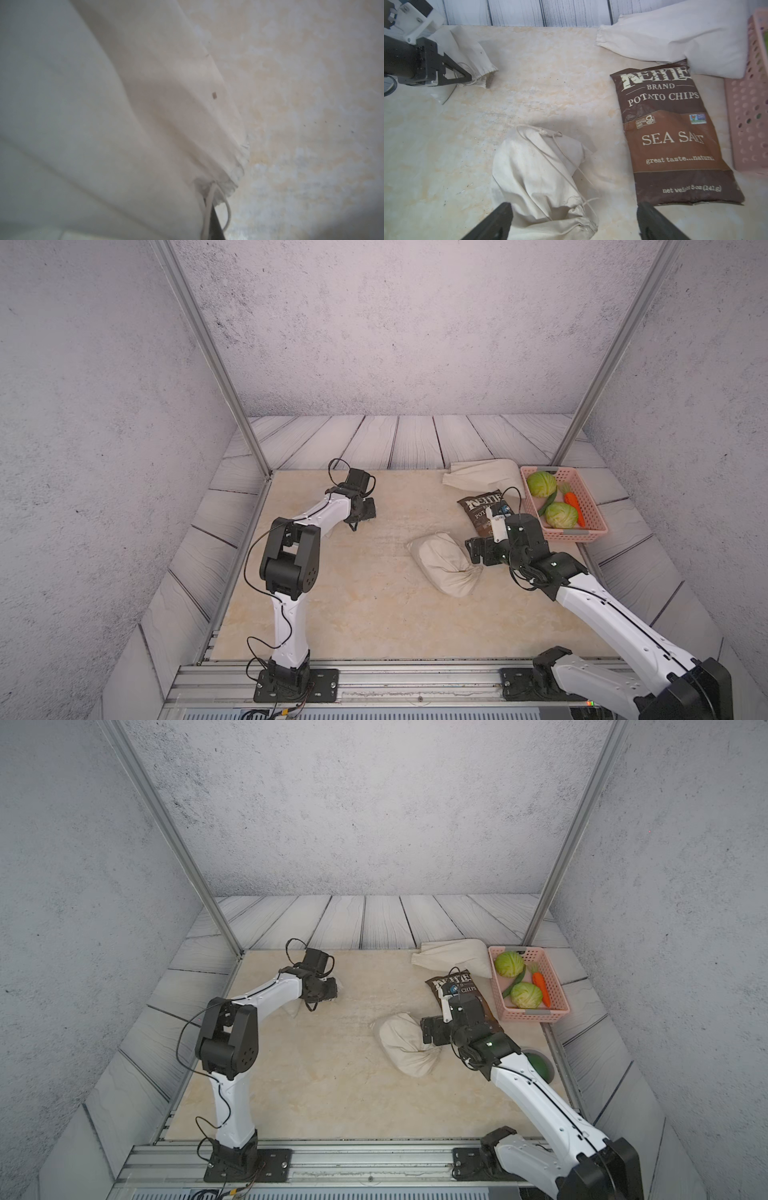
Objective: Close the soil bag
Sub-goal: Move the soil bag to the center of the board.
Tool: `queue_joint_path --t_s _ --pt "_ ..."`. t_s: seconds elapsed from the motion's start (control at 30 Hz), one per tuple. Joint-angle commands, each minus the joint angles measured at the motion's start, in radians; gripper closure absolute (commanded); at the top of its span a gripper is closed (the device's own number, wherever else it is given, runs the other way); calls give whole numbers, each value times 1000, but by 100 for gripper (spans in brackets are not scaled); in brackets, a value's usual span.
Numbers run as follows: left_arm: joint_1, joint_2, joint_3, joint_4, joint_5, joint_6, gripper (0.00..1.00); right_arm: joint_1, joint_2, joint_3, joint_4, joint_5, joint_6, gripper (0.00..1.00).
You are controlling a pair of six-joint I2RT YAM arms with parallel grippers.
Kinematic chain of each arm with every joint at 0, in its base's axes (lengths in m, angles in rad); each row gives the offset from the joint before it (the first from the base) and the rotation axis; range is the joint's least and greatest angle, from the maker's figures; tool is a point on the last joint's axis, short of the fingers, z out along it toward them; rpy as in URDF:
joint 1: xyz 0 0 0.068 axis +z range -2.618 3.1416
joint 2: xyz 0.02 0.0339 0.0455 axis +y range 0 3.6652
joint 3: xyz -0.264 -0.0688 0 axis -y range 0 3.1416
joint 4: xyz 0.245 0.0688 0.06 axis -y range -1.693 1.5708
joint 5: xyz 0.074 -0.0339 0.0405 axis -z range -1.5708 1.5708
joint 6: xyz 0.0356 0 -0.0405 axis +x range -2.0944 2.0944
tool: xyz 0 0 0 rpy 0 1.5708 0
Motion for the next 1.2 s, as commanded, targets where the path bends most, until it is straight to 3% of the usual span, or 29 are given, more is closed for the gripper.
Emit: queue_joint_path --t_s 0.0,0.13,0.23,0.53,0.8,1.17 --pt "-3 -173 -117 198 200 48 100 7 25 26 98 -102 1 2" --pt "-30 -310 -280 391 349 46 100 15 81 42 183 -199 -14 2" --pt "-78 -355 -313 430 410 71 100 22 122 67 208 -231 -34 3" --pt "-209 -441 -354 519 475 118 100 31 193 150 236 -349 6 5" --pt "-280 -430 -354 503 479 185 100 32 252 252 197 -441 2 31" --pt "-292 -437 -357 502 495 208 100 33 331 335 174 -568 -20 55"
